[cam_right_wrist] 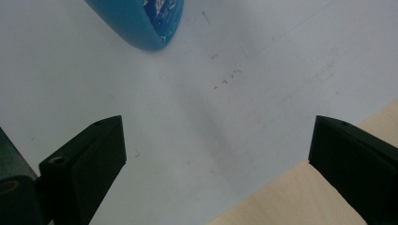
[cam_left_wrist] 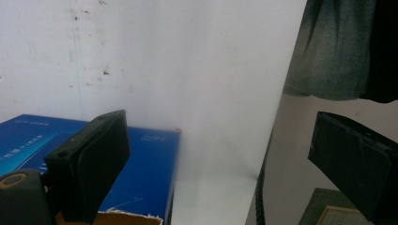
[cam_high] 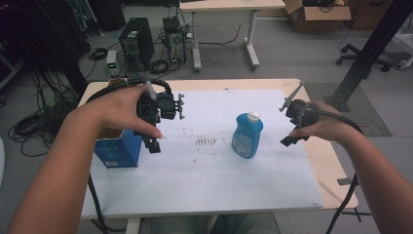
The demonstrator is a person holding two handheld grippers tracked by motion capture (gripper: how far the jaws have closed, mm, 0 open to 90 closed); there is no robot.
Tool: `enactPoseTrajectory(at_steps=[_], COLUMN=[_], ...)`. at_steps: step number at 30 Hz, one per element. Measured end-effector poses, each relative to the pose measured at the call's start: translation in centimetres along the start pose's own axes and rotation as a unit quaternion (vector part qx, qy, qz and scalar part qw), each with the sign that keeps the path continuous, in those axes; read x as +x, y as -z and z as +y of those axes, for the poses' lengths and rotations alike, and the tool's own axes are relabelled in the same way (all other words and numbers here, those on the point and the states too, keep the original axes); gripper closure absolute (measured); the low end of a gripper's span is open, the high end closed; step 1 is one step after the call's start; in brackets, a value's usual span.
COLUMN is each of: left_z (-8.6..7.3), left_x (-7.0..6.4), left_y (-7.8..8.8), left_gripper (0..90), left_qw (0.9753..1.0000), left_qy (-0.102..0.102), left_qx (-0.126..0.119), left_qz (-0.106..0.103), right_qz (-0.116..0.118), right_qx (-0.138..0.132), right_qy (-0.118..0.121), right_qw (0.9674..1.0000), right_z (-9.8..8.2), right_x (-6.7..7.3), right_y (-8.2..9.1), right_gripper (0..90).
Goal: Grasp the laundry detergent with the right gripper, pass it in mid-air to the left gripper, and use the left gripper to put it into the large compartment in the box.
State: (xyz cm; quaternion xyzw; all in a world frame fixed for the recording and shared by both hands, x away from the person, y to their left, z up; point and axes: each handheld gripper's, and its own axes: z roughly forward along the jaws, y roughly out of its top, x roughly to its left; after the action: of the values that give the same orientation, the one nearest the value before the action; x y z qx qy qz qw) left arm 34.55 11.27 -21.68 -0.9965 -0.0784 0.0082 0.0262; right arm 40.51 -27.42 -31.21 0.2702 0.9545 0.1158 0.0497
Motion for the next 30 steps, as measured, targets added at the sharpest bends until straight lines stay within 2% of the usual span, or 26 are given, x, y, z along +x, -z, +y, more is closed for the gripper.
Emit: enactPoseTrajectory(at_steps=[19, 22, 23, 24, 30], left_z=[0.3, 0.3, 0.3, 0.3, 0.0], left_x=[0.1, 0.1, 0.0, 0.0, 0.2], left_y=[-0.2, -0.3, -0.3, -0.3, -0.4], left_gripper=[6.2, 6.2, 6.2, 6.2, 6.2], left_qw=[1.0, 1.0, 1.0, 1.0, 1.0], left_qy=[0.0, -0.001, -0.001, -0.001, 0.001], left_qx=[0.0, -0.002, -0.002, -0.002, -0.002], left_qz=[0.0, -0.001, -0.001, -0.001, -0.003], right_qz=[0.017, 0.018, 0.018, 0.018, 0.013], right_qx=[-0.063, -0.078, -0.093, -0.093, -0.138], right_qy=[0.002, -0.002, -0.004, -0.004, -0.007], right_qw=[0.9979, 0.9968, 0.9955, 0.9955, 0.9904], right_z=[-0.8, -0.8, -0.8, -0.8, -0.9], right_x=[3.0, 3.2, 3.4, 3.4, 3.8], right_y=[-2.8, -3.2, -3.3, -3.3, -4.2], right_gripper=[4.9, 4.9, 4.9, 4.9, 5.1])
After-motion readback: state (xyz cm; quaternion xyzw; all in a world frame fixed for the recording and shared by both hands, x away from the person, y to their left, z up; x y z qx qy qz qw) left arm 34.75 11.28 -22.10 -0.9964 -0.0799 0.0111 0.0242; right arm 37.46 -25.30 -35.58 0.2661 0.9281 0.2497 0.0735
